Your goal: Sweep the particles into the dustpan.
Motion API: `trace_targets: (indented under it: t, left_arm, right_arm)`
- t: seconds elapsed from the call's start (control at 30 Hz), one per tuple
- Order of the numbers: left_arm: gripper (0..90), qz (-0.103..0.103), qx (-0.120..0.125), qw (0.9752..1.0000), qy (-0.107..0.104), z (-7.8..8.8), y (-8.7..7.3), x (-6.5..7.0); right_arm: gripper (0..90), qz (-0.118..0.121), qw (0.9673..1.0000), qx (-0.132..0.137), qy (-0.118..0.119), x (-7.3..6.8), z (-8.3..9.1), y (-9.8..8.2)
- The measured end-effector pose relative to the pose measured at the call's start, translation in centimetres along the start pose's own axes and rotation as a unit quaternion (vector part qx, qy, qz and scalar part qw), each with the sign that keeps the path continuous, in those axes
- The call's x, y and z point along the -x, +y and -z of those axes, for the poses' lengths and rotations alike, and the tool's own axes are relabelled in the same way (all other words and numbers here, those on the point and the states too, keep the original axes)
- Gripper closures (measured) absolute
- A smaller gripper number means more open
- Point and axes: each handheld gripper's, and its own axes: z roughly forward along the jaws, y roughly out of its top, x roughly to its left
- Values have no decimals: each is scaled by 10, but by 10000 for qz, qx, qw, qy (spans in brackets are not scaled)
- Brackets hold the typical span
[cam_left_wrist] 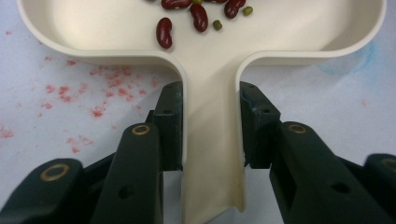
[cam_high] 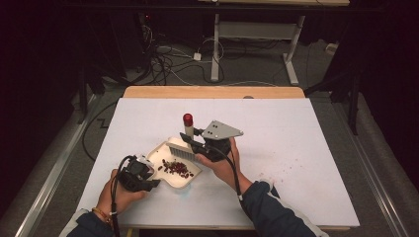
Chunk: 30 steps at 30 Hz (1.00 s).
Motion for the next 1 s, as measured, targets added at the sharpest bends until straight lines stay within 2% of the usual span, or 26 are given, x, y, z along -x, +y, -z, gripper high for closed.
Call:
trace_targets:
  t: [0.07, 0.2, 0.57, 0.73, 1.0]
  left_arm:
    - [637, 4, 8, 10000, 16, 0, 0, 0]
    - [637, 24, 20, 10000, 16, 0, 0, 0]
    - [637, 147, 82, 9998, 102, 0, -1, -2]
    - [636, 215, 140, 9996, 121, 0, -3, -5]
    - [635, 324, 218, 9991, 158, 0, -4, -8]
  right_arm:
    - [705, 64, 9999, 98, -40, 1, 8, 4]
    - [705, 24, 9997, 196, -133, 6, 21, 8]
    - [705, -34, 9998, -18, -178, 25, 68, 11]
    - [705, -23, 9997, -206, -132, 34, 99, 13]
    - [704, -71, 9985, -450, -316, 57, 160, 8]
